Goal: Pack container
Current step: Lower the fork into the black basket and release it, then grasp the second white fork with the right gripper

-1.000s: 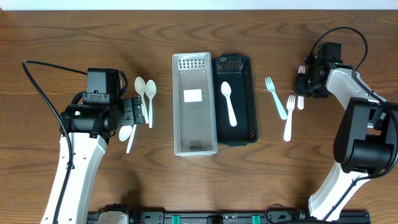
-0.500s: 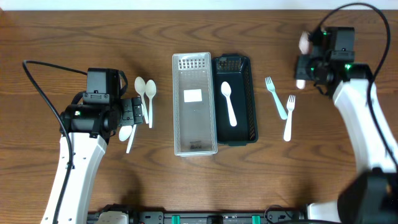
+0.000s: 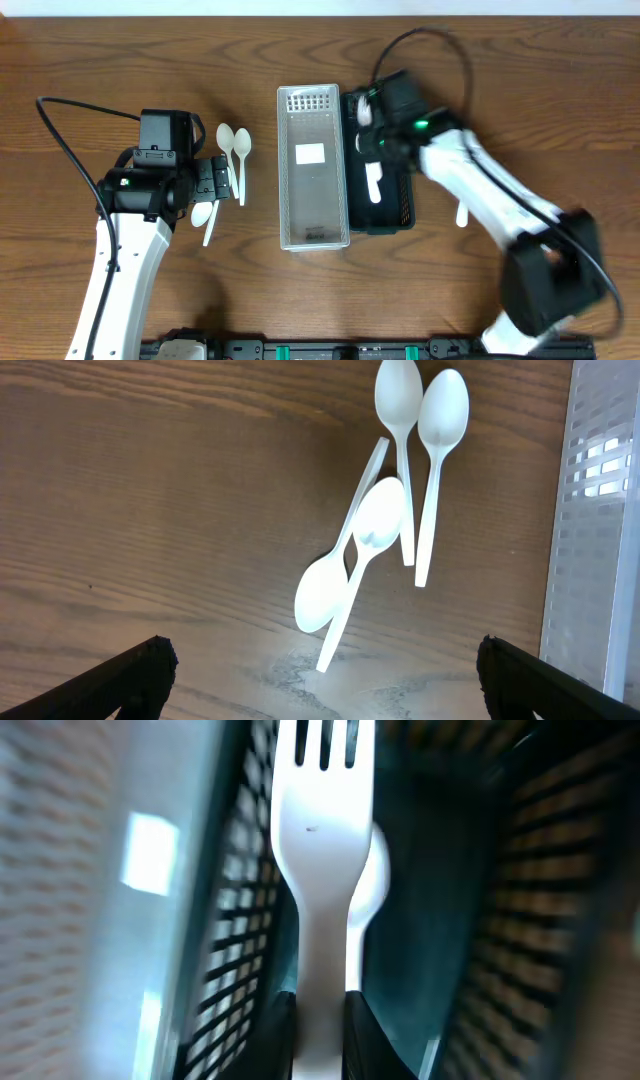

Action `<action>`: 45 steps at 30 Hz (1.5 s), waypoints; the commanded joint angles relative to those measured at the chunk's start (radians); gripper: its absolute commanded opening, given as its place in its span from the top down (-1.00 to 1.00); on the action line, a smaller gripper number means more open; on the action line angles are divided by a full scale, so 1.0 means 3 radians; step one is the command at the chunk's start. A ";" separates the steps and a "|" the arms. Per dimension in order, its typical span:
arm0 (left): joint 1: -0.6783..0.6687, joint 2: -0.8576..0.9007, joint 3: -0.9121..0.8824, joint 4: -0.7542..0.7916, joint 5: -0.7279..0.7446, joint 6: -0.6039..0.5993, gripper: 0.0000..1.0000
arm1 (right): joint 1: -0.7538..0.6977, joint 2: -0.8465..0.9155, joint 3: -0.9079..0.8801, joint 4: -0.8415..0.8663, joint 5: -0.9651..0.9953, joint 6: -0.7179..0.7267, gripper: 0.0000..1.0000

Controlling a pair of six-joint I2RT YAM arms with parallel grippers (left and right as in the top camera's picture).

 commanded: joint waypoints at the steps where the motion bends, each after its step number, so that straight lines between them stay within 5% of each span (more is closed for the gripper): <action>1: 0.0020 0.0013 0.0046 -0.0009 -0.0041 0.0019 -0.96 | 0.0062 0.0085 -0.0028 0.0019 0.0108 -0.0080 0.35; 2: 0.0020 0.0013 0.0046 -0.0009 -0.0041 0.0019 -0.96 | 0.0062 0.0064 -0.0022 0.0024 0.0109 -0.0160 0.05; 6: 0.0020 0.0013 0.0046 -0.0009 -0.0041 0.0019 -0.96 | -0.0053 -0.0198 0.0009 0.0023 0.0216 -0.0229 -0.47; 9: 0.0020 0.0013 0.0046 -0.0009 -0.0041 0.0019 -0.96 | -0.0221 -0.0454 0.0009 -0.0014 0.0451 -0.0229 -0.61; 22: 0.0020 0.0013 0.0046 -0.0009 -0.0041 0.0019 -0.96 | -0.1443 -0.0476 -0.0064 -0.0875 0.0600 -0.0076 -0.41; 28: 0.0020 0.0013 0.0046 -0.0009 -0.0041 0.0019 -0.96 | -0.1503 -0.0102 -0.0140 -0.0914 0.0553 -0.0075 -0.42; 45: 0.0020 0.0013 0.0046 -0.0009 -0.0041 0.0019 -0.96 | -0.1570 0.0315 -0.0505 -0.0647 0.0479 -0.0047 -0.01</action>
